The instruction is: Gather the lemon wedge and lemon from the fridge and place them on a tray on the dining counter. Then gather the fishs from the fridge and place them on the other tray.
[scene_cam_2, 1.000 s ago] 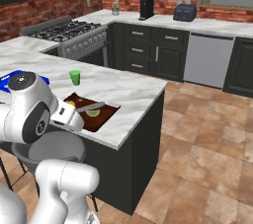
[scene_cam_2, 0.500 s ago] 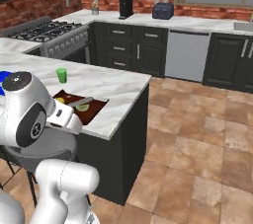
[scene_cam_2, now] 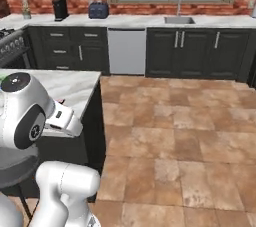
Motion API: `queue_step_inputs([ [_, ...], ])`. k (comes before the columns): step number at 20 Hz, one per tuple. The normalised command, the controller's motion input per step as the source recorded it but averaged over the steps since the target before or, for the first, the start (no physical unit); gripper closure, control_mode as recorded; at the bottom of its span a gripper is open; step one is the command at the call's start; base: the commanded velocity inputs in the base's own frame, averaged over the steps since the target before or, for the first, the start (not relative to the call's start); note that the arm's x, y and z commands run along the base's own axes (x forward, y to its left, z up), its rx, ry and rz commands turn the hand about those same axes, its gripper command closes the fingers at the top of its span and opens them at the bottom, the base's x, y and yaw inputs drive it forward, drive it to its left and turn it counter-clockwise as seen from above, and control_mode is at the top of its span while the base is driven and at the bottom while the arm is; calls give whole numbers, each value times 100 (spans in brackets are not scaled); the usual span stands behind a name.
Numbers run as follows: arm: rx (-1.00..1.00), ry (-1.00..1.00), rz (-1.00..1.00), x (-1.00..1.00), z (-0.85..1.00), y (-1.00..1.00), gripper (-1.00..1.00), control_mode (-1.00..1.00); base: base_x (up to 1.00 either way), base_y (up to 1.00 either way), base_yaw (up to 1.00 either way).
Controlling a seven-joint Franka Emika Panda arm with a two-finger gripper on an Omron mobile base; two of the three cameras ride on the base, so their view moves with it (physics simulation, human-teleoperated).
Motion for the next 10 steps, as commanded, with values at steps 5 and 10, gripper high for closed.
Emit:
queue_step_inputs([
  [5,0,0,0,0,0,0,-100,100,-8,-54,-52],
  [10,0,0,0,0,0,0,-100,100,0,-61,-51],
])
